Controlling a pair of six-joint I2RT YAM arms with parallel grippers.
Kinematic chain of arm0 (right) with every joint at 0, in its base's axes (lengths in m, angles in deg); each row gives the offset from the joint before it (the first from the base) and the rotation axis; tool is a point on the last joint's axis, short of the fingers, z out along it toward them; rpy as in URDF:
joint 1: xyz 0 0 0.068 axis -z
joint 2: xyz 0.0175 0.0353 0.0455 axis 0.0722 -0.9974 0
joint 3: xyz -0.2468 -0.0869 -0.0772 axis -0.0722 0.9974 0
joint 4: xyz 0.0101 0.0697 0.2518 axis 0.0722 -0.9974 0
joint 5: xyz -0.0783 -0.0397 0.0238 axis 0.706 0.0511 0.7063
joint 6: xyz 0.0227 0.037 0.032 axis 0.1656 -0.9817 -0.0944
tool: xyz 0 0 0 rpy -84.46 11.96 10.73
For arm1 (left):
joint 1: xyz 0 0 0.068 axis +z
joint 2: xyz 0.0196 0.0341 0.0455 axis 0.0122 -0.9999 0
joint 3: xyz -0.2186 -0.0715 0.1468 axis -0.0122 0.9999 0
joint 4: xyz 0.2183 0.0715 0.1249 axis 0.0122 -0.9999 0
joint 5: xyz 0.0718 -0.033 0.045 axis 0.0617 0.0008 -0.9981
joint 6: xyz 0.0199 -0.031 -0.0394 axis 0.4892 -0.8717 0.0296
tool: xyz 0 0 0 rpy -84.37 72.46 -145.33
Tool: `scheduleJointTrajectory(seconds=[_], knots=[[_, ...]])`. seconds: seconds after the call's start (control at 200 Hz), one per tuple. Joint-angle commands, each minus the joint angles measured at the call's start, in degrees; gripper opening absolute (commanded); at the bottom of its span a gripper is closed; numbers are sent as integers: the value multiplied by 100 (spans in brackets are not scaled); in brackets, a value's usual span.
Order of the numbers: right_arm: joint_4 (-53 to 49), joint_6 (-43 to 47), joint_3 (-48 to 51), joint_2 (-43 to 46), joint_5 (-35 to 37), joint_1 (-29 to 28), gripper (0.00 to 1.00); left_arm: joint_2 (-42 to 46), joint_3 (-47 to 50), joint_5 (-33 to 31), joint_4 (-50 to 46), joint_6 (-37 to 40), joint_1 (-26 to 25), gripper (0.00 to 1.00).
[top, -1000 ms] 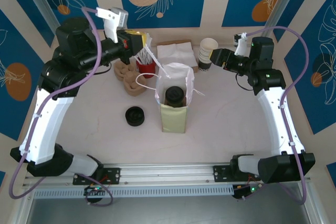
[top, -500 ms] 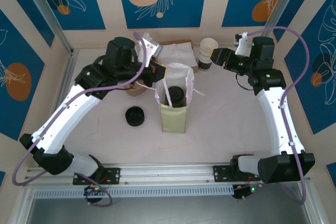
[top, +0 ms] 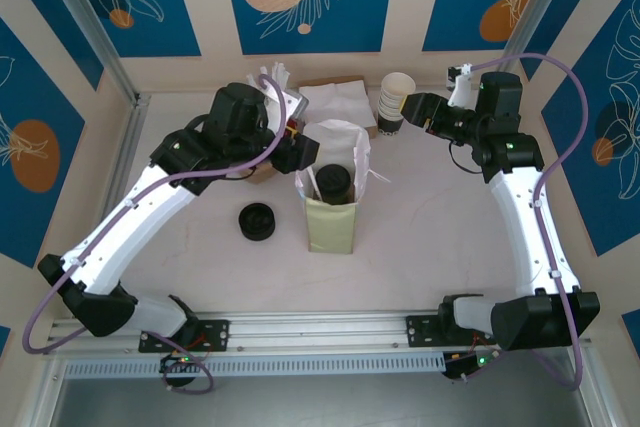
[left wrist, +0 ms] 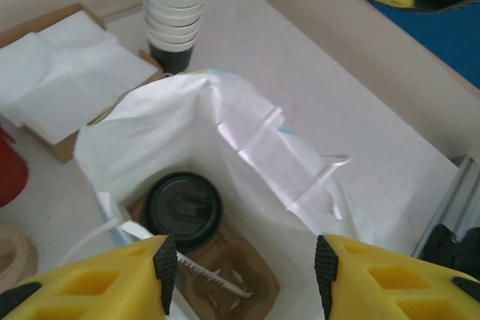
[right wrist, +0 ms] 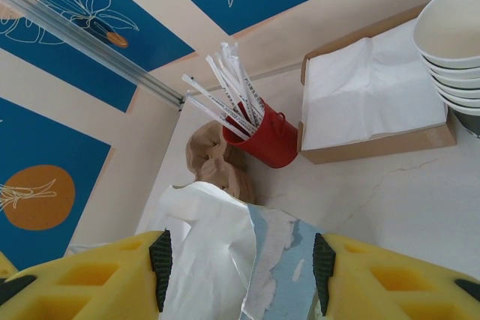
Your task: Pack the takeout coffee
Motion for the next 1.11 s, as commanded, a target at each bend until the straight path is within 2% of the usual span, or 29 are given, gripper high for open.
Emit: scheduleJointTrajectory(seconds=[0.0,0.225,0.415,0.585,0.69,0.92,1.1], knots=[[80,-41,42,142,1,7,55,-107,-193,-629,-501,-505,-53,53],[81,-51,64,102,120,-42,55,-484,-393,-1126,-1124,-1297,-52,53],[105,-68,64,21,131,-102,55,-928,-626,-1380,-1510,-1490,-89,52],[107,-59,80,-17,166,-138,55,-1198,-683,-1450,-1480,-1565,-133,51],[110,-55,78,-67,178,-160,55,-1338,-692,-1472,-1434,-1593,-145,46],[121,-15,51,-182,249,-224,55,-1336,-622,-1740,-1404,-1657,-141,26],[180,3,15,-321,340,-286,55,-1163,-487,-1923,-1387,-1733,-139,17]])
